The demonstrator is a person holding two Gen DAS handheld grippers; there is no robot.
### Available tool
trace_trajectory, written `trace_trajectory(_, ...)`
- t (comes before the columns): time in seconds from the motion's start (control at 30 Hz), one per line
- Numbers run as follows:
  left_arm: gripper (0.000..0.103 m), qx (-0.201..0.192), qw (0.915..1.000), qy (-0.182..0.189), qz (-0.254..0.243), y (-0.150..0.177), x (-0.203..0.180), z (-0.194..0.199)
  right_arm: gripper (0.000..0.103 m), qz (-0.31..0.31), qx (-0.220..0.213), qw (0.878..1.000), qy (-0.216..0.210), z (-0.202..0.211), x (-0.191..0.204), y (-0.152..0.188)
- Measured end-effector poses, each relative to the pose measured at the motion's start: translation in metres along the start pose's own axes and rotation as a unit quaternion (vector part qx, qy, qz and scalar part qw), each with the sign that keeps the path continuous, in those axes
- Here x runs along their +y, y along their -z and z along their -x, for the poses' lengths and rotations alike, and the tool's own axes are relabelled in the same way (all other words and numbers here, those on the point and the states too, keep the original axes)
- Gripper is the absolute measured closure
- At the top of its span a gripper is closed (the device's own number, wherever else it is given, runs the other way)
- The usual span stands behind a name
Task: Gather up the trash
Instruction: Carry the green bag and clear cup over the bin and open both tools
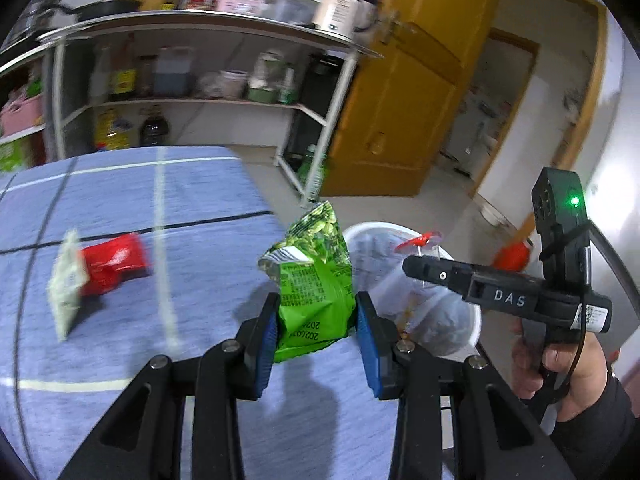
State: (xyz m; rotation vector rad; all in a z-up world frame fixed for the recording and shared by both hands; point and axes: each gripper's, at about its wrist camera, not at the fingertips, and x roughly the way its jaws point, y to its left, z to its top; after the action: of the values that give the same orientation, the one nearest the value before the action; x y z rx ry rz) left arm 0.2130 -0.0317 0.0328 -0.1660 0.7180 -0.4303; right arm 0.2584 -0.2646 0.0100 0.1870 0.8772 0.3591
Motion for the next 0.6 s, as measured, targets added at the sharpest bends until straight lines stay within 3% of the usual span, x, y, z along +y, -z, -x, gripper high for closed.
trace_trajectory(0.37, 0.064, 0.042, 0.9977, 0.033, -0.041, -0.011, -0.067, -0.07, 0.069, -0.051, 0.002, 0.997, 0.05, 0.024, -0.076, 0.025)
trace_trajectory(0.6, 0.06, 0.063, 0.9962, 0.039, -0.046, -0.008, -0.087, -0.106, 0.069, -0.062, 0.004, 0.995, 0.072, 0.027, -0.097, 0.03)
